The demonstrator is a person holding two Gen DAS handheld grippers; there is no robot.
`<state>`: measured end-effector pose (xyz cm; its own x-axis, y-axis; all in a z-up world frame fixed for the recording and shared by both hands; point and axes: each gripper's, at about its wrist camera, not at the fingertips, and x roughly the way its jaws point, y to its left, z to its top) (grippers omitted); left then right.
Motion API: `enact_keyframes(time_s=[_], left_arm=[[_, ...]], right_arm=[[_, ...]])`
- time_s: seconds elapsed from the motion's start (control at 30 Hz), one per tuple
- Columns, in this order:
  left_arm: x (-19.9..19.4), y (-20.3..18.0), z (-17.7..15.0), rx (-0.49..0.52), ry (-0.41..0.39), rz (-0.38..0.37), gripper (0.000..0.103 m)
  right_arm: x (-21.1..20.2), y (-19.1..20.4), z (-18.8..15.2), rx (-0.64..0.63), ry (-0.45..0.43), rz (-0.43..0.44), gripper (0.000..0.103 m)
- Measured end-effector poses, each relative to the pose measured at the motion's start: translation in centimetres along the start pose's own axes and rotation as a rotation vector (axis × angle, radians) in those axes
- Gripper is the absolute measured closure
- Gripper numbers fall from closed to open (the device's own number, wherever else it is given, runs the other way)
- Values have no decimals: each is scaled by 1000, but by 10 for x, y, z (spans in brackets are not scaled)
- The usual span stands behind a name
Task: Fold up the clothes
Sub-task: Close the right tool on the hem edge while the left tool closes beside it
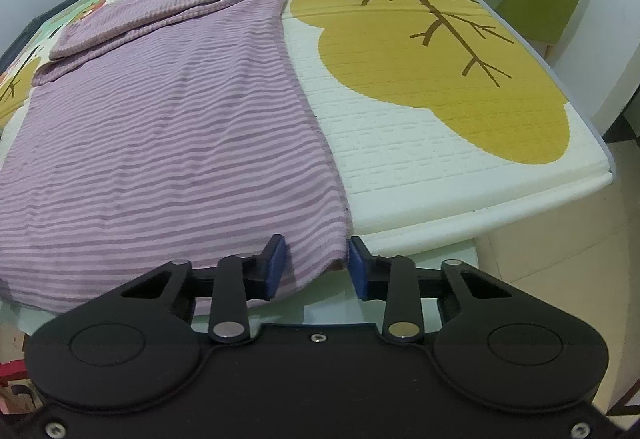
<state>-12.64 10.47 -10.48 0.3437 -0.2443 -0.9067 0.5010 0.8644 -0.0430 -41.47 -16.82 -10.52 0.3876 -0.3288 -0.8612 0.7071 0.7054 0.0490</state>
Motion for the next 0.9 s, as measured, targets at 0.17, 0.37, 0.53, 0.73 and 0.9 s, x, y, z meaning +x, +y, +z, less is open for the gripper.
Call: enact_keyframes(time_s=[0.17,0.37,0.53,0.73,0.9], left_arm=[[1,-2,3,16,15,-4,53],[-1,-9,4,40,39,-6,70],[-1,-11,6,37,58,-5,79],[-2,-11,8,34,69,5,86],[-3,-12,9,30,71,7,91]], right_arm=[[-1,3,0,-6,5,10,82],[-1,8,2,-15,13,16,89],[-2,9,3,-26,18,16,90],[-4,10,4,-37,10,26,92],[-8,11,5,-37,3,34,93]])
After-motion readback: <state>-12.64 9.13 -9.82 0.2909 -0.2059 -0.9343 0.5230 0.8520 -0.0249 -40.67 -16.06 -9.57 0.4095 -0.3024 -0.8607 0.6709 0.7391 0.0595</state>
